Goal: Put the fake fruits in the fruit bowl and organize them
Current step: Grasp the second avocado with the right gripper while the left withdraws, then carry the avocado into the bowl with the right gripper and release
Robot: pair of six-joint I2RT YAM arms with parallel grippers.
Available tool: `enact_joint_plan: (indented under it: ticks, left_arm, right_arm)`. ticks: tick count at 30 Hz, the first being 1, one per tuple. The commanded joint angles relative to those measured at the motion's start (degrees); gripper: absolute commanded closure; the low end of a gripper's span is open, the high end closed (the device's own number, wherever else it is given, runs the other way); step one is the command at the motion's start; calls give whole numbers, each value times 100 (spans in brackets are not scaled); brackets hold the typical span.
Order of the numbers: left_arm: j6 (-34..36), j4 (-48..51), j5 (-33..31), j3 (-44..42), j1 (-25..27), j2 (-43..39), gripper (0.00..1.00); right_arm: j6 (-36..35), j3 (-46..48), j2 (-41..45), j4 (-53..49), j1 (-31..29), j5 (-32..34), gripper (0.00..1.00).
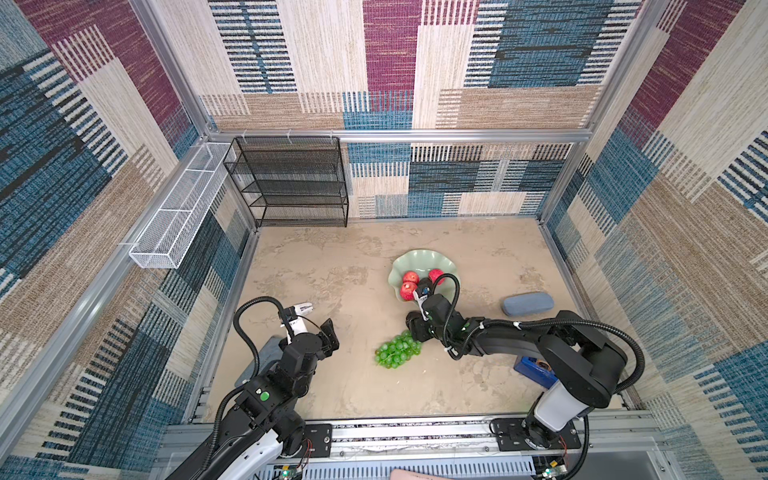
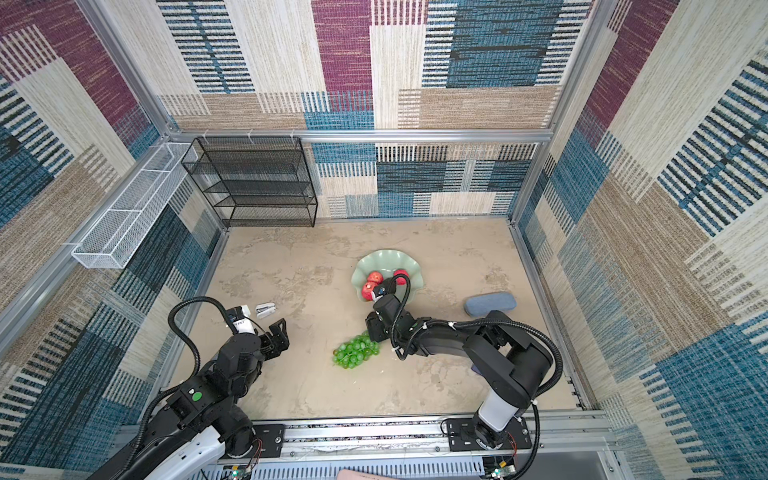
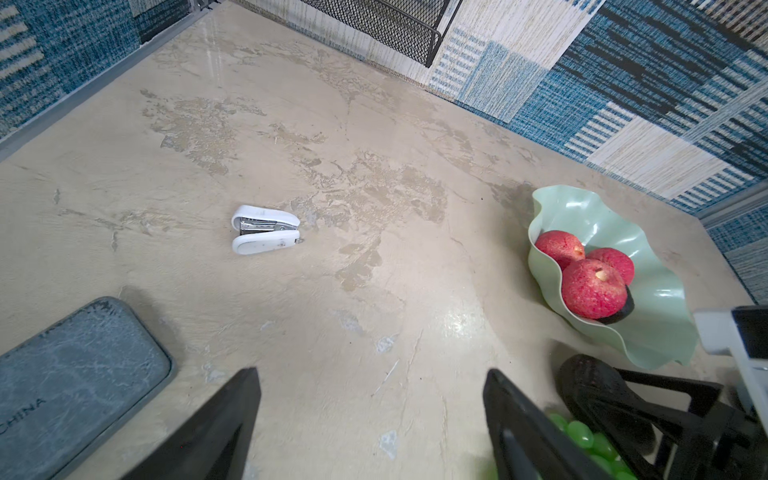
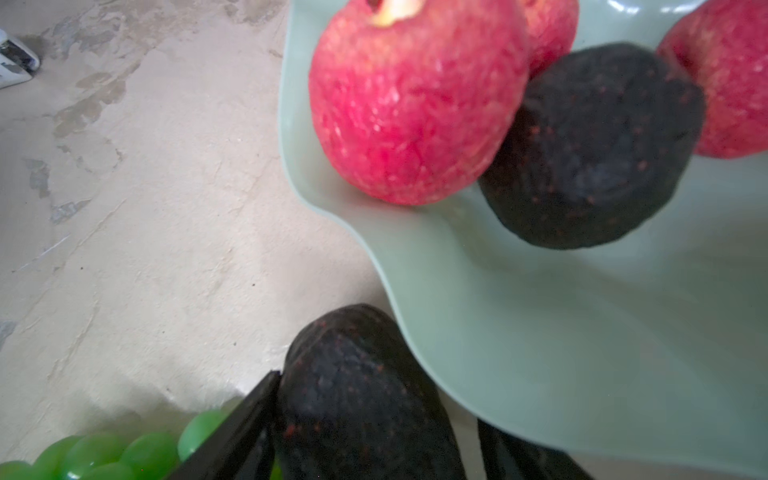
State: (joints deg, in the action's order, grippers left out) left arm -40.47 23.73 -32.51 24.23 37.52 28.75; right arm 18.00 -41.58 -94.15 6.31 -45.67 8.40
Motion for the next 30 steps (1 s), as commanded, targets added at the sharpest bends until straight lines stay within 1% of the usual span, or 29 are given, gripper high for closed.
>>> enact_joint_plan:
  ticks: [1, 7, 10, 13, 16, 18, 20, 22, 24, 27, 28, 30]
  left_arm:
    - [92, -351, 29, 108, -8, 203, 13]
    - [203, -730, 171, 152, -9, 632, 13]
    - [214, -879, 232, 179, -8, 825, 13]
    - [239, -1045, 290, 179, -13, 1007, 13]
    - [247, -1182, 342, 187, -16, 1191, 13]
    - [244, -1241, 401, 203, -16, 1290, 13]
    - [230, -1255, 469, 230, -16, 1369, 13]
    - [229, -1251, 542, 240, -21, 1413, 13]
    - [231, -1216, 595, 262, -25, 1420, 13]
    - [287, -1022, 641, 327, -39, 1350, 13]
    - [295, -951, 636, 345, -35, 1319, 13]
    - [314, -843, 617, 355, -40, 1228, 13]
  right_arm:
    - [264, 109, 115, -37, -3, 279, 32]
    - [562, 623, 700, -241, -3, 498, 41]
    - [769, 977, 1348, -565, -8, 631, 44]
    - [880, 1259, 2280, -1054, 1, 826, 46]
    - [771, 1227, 3079, -1454, 41, 1026, 48]
    - [594, 1018, 3307, -1527, 219, 988, 49]
    - [345, 756, 3269, -1356, 525, 793, 50]
    - [-20, 448, 2971, -990, 861, 564, 50]
    - [-393, -40, 2416, -797, 1084, 447, 50]
    - [-1156, -752, 1549, -396, 1219, 447, 49]
    - [-1476, -957, 1258, -195, 1275, 350, 50]
    - [-1868, -1384, 663, 43, 1424, 218, 51]
